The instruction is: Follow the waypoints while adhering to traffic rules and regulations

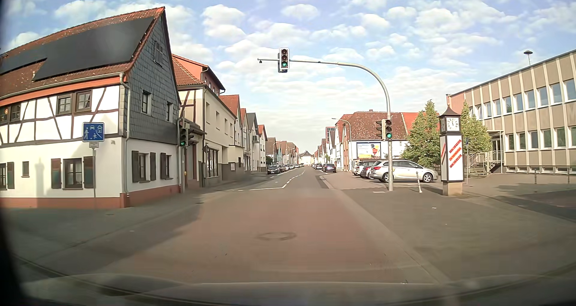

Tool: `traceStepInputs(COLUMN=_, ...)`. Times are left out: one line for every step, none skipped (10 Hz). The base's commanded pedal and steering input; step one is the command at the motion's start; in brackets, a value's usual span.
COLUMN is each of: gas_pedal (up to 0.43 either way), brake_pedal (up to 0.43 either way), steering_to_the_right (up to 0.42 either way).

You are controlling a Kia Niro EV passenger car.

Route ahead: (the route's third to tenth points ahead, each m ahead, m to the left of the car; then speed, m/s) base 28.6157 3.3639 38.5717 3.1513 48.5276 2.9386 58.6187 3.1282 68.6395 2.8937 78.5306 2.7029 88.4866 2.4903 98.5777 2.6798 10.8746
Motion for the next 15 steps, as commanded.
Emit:
traceStepInputs(gas_pedal=0.067, brake_pedal=0.018, steering_to_the_right=0.0)
traceStepInputs(gas_pedal=0.067, brake_pedal=0.018, steering_to_the_right=0.0)
traceStepInputs(gas_pedal=0.067, brake_pedal=0.012, steering_to_the_right=0.001)
traceStepInputs(gas_pedal=0.067, brake_pedal=0.018, steering_to_the_right=0.0)
traceStepInputs(gas_pedal=0.067, brake_pedal=0.018, steering_to_the_right=0.0)
traceStepInputs(gas_pedal=0.067, brake_pedal=0.018, steering_to_the_right=0.0)
traceStepInputs(gas_pedal=0.059, brake_pedal=0.018, steering_to_the_right=0.0)
traceStepInputs(gas_pedal=0.059, brake_pedal=0.018, steering_to_the_right=0.0)
traceStepInputs(gas_pedal=0.059, brake_pedal=0.018, steering_to_the_right=-0.001)
traceStepInputs(gas_pedal=0.059, brake_pedal=0.018, steering_to_the_right=-0.001)
traceStepInputs(gas_pedal=0.067, brake_pedal=0.018, steering_to_the_right=-0.001)
traceStepInputs(gas_pedal=0.067, brake_pedal=0.018, steering_to_the_right=0.0)
traceStepInputs(gas_pedal=0.067, brake_pedal=0.018, steering_to_the_right=0.001)
traceStepInputs(gas_pedal=0.067, brake_pedal=0.018, steering_to_the_right=0.001)
traceStepInputs(gas_pedal=0.067, brake_pedal=0.012, steering_to_the_right=0.001)
